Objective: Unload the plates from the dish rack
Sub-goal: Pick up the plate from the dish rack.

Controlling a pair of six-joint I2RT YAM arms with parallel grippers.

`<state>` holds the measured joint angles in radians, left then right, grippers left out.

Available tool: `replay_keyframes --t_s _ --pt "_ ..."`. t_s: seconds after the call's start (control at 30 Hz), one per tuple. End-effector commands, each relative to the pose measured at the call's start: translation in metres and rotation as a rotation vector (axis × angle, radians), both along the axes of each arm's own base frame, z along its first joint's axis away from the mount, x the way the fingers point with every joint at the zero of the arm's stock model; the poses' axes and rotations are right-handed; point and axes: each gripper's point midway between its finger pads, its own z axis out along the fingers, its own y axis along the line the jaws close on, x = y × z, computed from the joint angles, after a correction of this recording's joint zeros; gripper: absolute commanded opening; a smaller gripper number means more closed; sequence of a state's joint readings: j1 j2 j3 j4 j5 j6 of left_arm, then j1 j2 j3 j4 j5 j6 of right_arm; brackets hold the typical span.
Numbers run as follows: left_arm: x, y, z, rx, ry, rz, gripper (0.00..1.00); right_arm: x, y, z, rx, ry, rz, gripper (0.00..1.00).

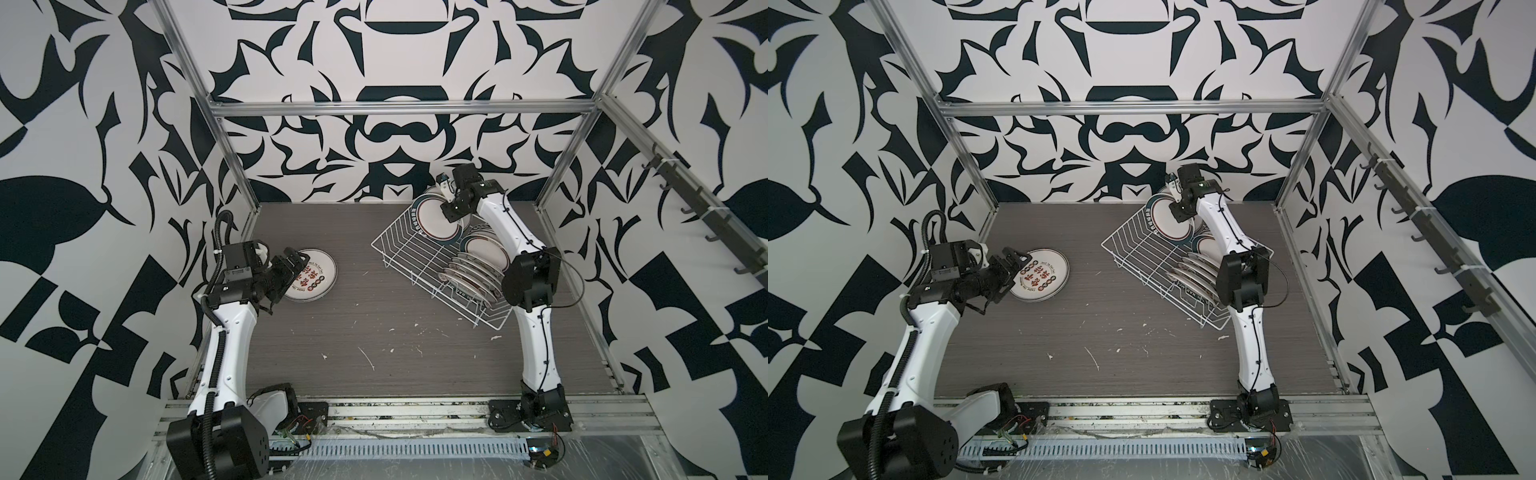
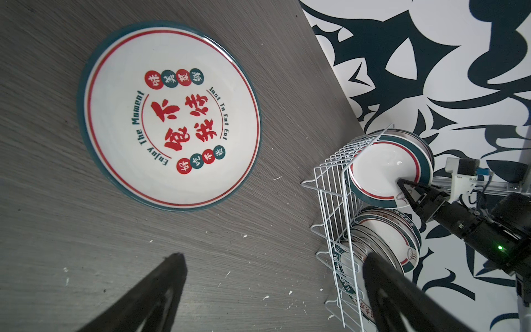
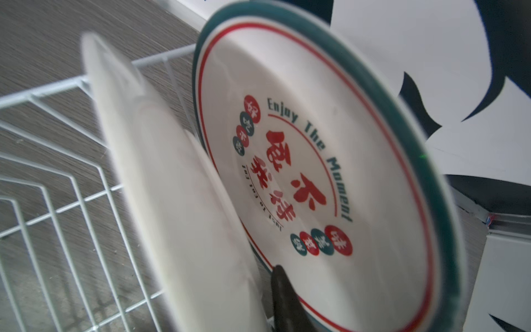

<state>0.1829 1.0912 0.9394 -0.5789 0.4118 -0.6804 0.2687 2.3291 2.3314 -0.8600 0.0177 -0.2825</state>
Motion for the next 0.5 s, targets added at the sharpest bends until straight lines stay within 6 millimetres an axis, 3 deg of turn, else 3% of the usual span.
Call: replay_keyframes --t_s 0.0,0.2,0.47 --pt "0.002 0.0 -0.008 0.004 0.021 -0.006 0.99 -0.001 0.001 0.021 0.016 -0.05 0.009 0.18" --pt "0.006 0.003 -0.007 0.008 0.018 0.01 0.99 -0.008 0.001 0.027 -0.003 -0.059 0.041 0.09" --pt "0.011 0.005 -0.003 0.019 -0.004 0.023 0.99 -0.014 -0.002 0.065 -0.024 -0.165 0.056 0.0"
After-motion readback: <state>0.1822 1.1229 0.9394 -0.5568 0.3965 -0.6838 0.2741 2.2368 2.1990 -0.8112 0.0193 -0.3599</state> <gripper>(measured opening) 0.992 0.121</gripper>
